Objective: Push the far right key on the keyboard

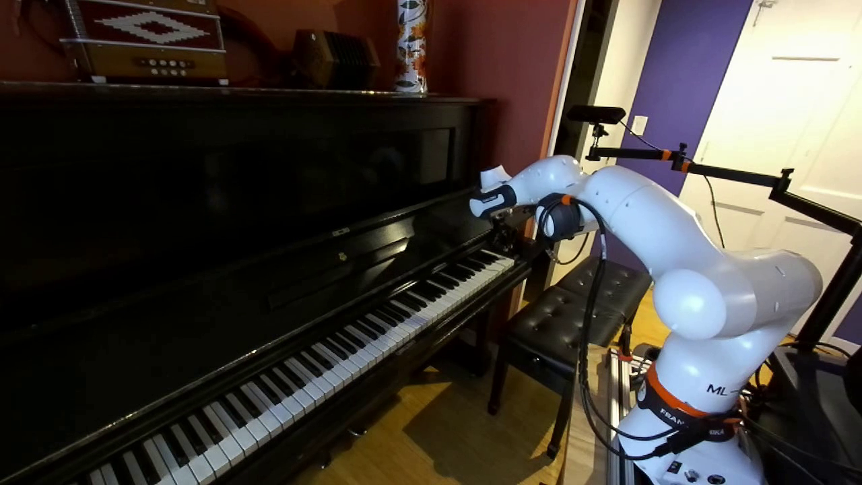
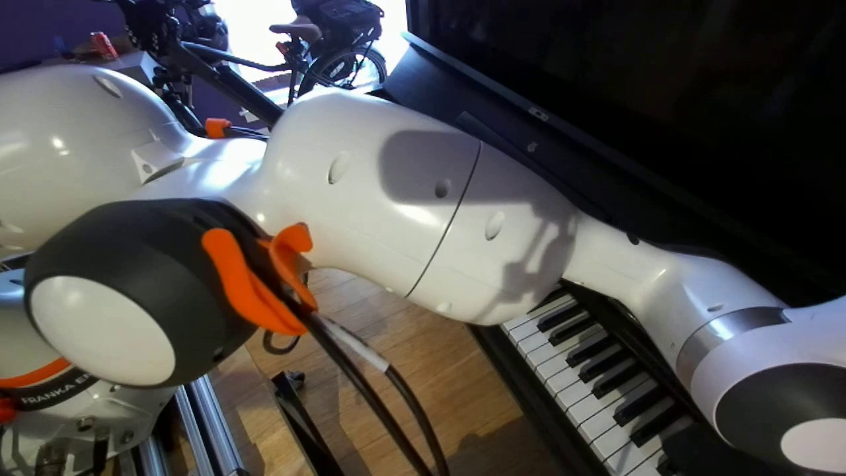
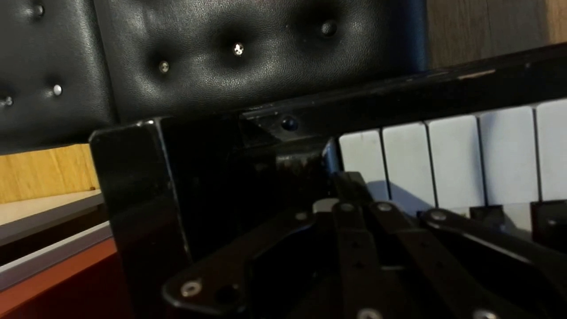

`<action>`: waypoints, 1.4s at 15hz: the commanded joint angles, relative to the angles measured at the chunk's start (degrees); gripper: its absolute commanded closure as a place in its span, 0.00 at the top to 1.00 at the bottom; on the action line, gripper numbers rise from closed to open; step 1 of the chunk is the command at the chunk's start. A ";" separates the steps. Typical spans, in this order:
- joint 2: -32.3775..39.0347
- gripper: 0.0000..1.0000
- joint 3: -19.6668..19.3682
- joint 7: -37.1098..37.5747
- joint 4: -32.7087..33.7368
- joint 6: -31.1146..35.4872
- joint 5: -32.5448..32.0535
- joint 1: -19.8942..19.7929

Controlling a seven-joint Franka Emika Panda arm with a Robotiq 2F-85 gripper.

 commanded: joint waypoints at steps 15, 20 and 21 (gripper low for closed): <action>-24.00 1.00 5.50 0.83 -28.79 2.80 9.92 2.29; -31.48 1.00 5.00 3.74 -41.26 11.78 9.45 5.91; -33.08 1.00 4.62 4.84 -43.88 13.60 8.97 6.87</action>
